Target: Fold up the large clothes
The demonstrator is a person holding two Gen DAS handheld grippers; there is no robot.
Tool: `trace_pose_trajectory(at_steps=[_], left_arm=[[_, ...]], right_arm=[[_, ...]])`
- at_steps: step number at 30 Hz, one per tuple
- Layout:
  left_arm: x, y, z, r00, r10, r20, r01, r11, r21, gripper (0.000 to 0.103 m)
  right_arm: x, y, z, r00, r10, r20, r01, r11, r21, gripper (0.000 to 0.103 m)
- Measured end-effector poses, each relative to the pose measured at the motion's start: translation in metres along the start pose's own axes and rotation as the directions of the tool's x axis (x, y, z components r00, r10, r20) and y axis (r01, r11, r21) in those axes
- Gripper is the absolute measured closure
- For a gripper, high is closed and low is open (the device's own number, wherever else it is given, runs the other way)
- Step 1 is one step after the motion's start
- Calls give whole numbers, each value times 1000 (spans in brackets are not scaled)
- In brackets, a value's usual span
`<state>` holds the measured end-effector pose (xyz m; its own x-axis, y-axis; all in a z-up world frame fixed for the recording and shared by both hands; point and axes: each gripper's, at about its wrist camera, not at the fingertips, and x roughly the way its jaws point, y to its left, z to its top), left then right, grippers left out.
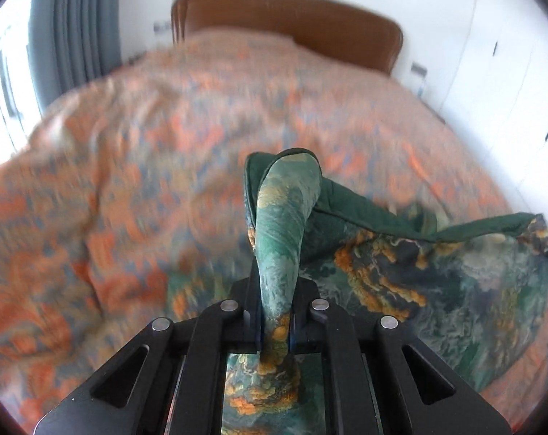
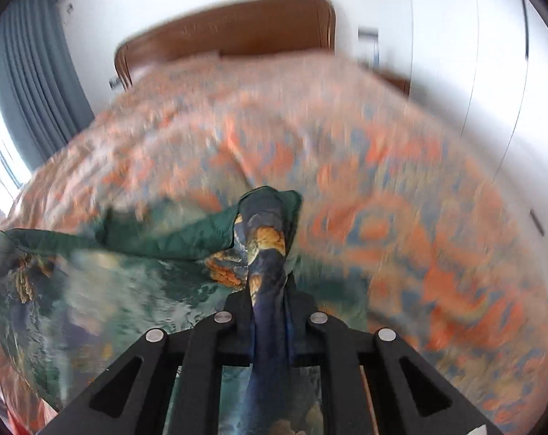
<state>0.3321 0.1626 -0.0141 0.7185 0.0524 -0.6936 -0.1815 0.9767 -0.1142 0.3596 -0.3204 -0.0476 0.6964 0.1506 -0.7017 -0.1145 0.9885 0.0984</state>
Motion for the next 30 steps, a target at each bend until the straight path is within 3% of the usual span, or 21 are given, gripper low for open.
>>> trace_pose_trajectory(at_steps=[4, 7, 11, 13, 16, 19, 24, 30], left_arm=[[7, -7, 22, 992, 64, 109, -60, 997, -43, 95], [51, -3, 21, 988, 131, 86, -125, 990, -72, 95], [119, 1, -14, 982, 187, -36, -188, 982, -23, 94], [140, 5, -37, 982, 175, -76, -178, 984, -26, 92], [151, 11, -55, 987, 145, -71, -149, 987, -52, 90], [155, 15, -59, 991, 115, -64, -120, 990, -73, 87], [160, 19, -65, 997, 69, -46, -74, 990, -119, 85], [166, 22, -68, 998, 49, -37, -53, 989, -141, 83]], right_arm=[[-17, 15, 38, 988, -37, 148, 37, 999, 3, 92], [-6, 19, 55, 976, -85, 200, 82, 996, 22, 92], [49, 24, 46, 982, -143, 124, 148, 989, -29, 92], [90, 24, 28, 983, -176, 50, 180, 980, -81, 92], [132, 12, -4, 989, -145, -33, 143, 988, -49, 92], [151, -1, -20, 994, -95, -59, 96, 995, 7, 90], [160, -21, -37, 999, 3, -35, 1, 993, 117, 87], [169, -25, -45, 999, 43, -15, -40, 987, 157, 86]])
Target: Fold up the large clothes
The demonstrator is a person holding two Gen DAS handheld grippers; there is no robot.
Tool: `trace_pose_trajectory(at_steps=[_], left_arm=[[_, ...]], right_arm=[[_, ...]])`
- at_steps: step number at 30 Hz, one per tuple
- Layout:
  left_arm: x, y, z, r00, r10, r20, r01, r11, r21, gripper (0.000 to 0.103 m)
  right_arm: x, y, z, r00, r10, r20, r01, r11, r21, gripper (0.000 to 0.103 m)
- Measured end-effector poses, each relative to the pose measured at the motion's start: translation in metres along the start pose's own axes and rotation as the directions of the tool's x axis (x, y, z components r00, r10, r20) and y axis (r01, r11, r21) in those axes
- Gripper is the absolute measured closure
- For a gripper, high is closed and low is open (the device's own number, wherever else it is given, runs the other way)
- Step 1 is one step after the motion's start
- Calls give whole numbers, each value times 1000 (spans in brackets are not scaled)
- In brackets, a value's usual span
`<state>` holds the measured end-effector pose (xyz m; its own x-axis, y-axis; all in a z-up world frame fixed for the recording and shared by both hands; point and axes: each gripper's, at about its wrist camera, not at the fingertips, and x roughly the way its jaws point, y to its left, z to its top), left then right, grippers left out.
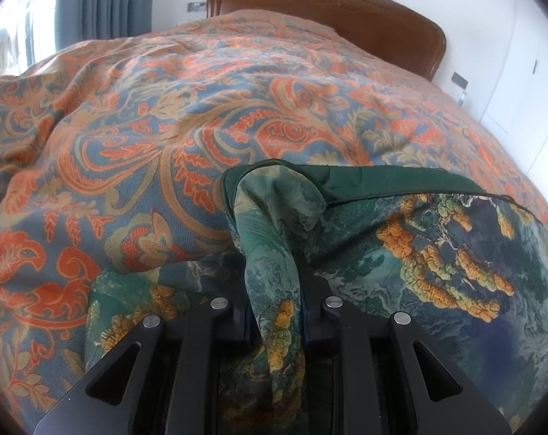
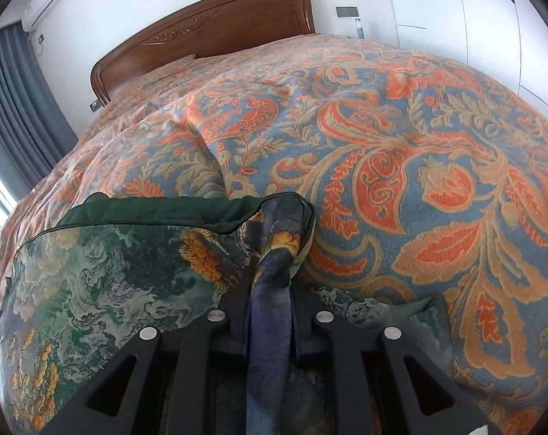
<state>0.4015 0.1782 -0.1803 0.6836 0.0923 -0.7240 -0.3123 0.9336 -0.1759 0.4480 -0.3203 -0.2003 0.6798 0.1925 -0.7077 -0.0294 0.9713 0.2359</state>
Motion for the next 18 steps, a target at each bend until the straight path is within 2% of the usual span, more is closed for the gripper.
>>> trace_pose_trajectory(at_steps=[18], left_arm=[[6, 8, -1, 999, -37, -5, 37, 999, -31, 82]], right_arm=[[1, -15, -2, 998, 59, 14, -59, 997, 54, 86]])
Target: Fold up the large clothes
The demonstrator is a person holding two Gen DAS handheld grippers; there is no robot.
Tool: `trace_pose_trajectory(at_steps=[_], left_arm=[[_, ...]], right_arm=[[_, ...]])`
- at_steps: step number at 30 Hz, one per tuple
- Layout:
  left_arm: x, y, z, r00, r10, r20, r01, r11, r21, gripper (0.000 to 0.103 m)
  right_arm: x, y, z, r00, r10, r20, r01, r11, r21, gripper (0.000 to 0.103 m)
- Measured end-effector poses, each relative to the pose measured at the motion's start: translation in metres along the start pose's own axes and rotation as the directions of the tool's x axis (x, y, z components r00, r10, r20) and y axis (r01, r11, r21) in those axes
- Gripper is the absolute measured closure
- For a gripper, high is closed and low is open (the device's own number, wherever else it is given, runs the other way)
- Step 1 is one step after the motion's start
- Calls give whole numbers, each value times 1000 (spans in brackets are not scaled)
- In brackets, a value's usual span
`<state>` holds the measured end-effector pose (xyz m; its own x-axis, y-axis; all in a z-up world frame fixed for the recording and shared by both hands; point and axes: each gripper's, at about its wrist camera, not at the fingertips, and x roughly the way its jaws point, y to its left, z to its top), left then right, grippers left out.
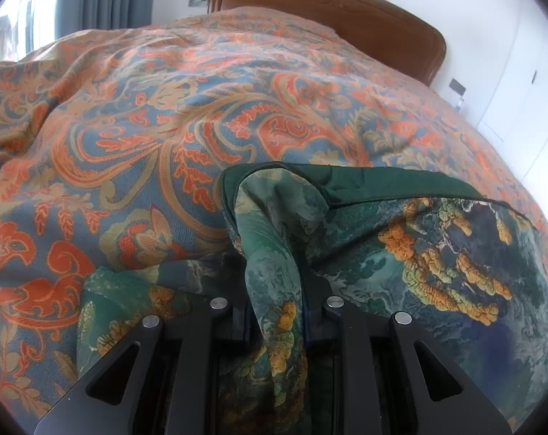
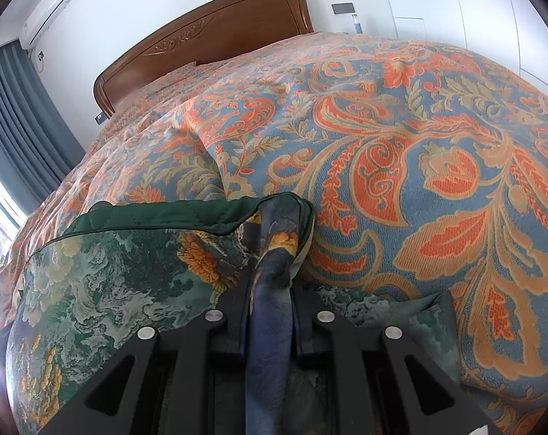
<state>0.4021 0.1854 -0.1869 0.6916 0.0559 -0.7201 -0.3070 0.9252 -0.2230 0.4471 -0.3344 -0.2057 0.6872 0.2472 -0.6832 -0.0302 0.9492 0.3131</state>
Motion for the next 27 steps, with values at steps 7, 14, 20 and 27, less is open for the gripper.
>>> trace_pose_trajectory(at_steps=[7, 14, 20, 27], left_arm=[[2, 2, 1, 1000, -13, 0, 13, 1000, -8, 82], [1, 5, 0, 1000, -26, 3, 26, 1000, -17, 82], [1, 7, -1, 999, -37, 6, 37, 999, -26, 82], [1, 8, -1, 999, -38, 6, 38, 999, -26, 82]], right_arm=[[1, -5, 0, 1000, 22, 2, -22, 1000, 18, 86], [1, -6, -1, 1000, 21, 2, -21, 1000, 16, 86], [1, -6, -1, 1000, 22, 2, -22, 1000, 17, 86], [1, -5, -1, 1000, 22, 2, -22, 1000, 17, 86]])
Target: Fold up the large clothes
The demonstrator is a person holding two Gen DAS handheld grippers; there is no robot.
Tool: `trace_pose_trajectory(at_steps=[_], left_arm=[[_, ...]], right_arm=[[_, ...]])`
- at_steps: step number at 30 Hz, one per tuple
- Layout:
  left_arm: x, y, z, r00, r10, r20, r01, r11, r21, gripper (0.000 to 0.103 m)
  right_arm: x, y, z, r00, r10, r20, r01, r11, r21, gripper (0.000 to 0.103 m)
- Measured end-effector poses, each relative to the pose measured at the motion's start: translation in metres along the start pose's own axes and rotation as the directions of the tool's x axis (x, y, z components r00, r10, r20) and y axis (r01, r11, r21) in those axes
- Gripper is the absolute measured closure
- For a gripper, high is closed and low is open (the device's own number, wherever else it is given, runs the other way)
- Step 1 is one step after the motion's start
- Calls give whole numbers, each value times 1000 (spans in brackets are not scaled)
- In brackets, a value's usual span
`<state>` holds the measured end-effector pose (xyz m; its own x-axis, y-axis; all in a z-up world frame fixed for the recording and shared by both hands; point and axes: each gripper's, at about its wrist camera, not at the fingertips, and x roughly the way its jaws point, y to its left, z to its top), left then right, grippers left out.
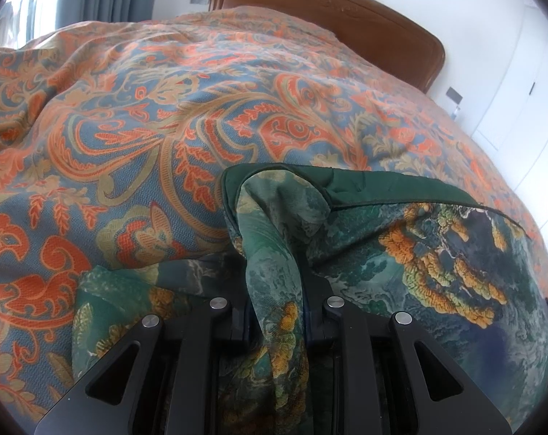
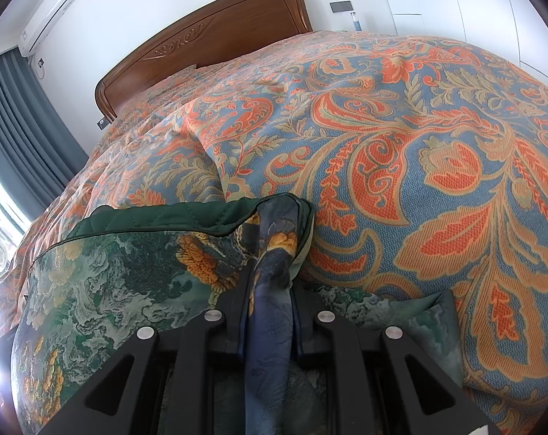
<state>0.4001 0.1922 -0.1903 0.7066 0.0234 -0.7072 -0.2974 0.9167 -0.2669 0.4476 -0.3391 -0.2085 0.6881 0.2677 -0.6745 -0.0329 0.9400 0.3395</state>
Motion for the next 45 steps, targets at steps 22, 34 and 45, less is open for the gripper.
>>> trace_pose_trajectory(at_steps=[22, 34, 45], left_arm=[[-88, -21, 33, 999, 27, -18, -27, 998, 50, 29], [-114, -157, -40, 971, -140, -192, 198, 922, 332, 12], [-9, -202, 8, 971, -1, -241, 72, 956, 285, 13]], right_arm=[[-48, 12, 34, 995, -97, 10, 96, 995, 14, 58], [-235, 14, -87, 982, 81, 169, -61, 991, -118, 36], [-250, 9, -184, 988, 79, 131, -66, 993, -95, 36]])
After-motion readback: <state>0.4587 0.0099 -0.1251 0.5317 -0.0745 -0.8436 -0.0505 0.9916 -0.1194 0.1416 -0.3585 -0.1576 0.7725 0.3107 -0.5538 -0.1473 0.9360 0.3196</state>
